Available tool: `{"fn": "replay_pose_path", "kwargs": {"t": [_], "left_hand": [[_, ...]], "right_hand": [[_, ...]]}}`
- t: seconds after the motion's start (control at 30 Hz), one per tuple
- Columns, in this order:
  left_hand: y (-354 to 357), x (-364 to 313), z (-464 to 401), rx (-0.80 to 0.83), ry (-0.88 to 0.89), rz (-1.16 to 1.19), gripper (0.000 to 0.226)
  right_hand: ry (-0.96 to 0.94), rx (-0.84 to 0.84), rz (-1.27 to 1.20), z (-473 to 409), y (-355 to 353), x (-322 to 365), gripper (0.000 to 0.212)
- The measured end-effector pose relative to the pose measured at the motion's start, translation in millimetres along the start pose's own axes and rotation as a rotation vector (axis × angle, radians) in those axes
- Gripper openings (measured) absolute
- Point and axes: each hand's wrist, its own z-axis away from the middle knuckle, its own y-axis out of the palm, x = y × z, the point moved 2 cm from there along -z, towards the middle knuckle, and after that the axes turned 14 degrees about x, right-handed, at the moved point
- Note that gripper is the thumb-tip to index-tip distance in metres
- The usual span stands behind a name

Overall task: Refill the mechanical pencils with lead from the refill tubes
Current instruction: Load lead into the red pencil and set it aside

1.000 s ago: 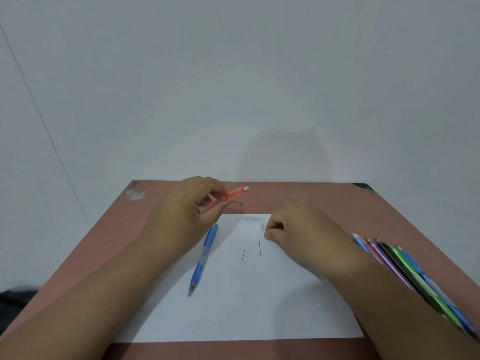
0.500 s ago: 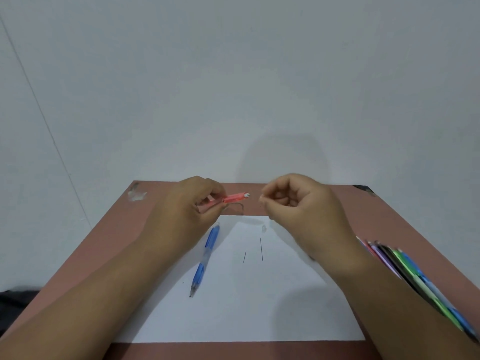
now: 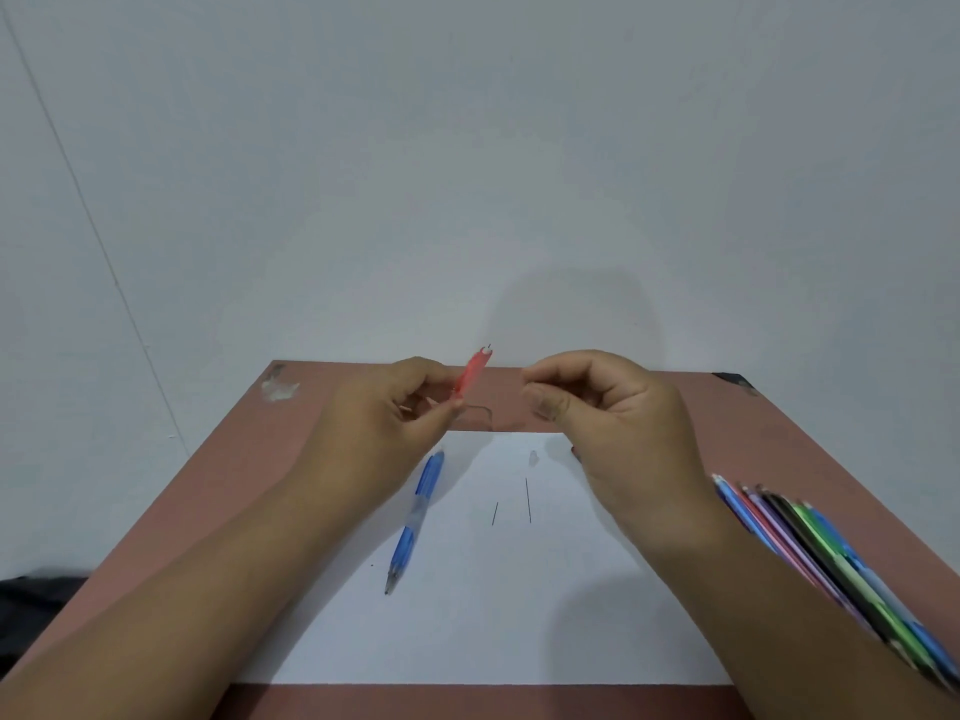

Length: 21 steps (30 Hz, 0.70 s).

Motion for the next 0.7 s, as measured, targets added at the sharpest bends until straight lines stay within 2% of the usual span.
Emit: {"fn": "replay_pose_path", "kwargs": {"t": [0.2, 0.43, 0.57, 0.7], "left_hand": [[2.2, 4.0, 0.6, 0.037, 0.020, -0.047, 0.026], [3.5, -4.2, 1.2, 0.068, 0.111, -0.020, 0.029], [3.9, -7.1, 1.5, 0.064, 0.133, -0.011, 0.017], [4.5, -8.1, 1.9, 0.061, 0.118, -0.049, 0.014]], "right_hand": [[0.009, -0.009, -0.032, -0.7, -0.7, -2.4, 0.023], [-0.143, -0.004, 0.207, 1.4, 1.8, -2.5, 0.031], [-0.127, -0.040, 0.237, 0.0, 2.5, -7.4, 0.028], [-0.133, -0.061, 0.278, -0.8, 2.3, -7.9, 0.026]]}}
